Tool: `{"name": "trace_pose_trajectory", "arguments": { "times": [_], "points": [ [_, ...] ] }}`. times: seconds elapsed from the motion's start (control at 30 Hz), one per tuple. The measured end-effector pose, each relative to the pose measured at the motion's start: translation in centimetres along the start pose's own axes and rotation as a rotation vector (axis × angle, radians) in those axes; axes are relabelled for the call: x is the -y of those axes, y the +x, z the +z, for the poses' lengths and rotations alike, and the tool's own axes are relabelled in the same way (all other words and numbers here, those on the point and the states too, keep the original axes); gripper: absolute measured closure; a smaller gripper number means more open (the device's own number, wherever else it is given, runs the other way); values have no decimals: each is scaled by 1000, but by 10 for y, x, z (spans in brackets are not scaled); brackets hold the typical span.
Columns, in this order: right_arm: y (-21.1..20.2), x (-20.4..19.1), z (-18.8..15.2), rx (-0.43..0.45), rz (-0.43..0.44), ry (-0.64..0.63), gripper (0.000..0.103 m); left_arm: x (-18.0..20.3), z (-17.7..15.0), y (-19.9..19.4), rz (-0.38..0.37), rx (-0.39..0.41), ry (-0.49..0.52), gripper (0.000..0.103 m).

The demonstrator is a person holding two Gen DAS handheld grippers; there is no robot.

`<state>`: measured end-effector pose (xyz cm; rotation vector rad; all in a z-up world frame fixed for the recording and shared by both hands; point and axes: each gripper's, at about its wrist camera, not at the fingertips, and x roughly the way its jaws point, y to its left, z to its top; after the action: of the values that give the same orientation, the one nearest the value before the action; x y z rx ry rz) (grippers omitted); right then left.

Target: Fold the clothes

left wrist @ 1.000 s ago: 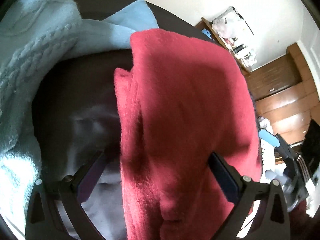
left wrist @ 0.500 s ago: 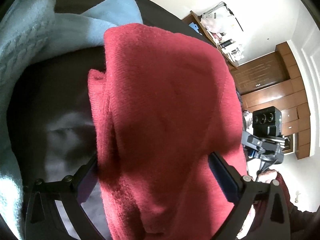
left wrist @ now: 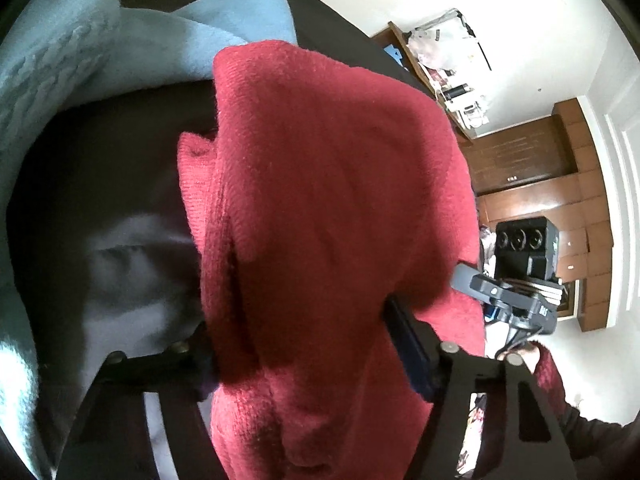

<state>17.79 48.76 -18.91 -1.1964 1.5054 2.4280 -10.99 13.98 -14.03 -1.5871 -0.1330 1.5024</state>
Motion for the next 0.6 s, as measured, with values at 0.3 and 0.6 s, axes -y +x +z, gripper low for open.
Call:
{"name": "trace_pose_trajectory", "arguments": {
  "times": [0.3,0.6],
  "points": [
    [-56,-9,0,94,-67,-60,46,55,-1,12,11,14,59,43],
    [-178,50,2,212,-207,-42,46,174,13,106,-71,-46,177,43]
  ]
}}
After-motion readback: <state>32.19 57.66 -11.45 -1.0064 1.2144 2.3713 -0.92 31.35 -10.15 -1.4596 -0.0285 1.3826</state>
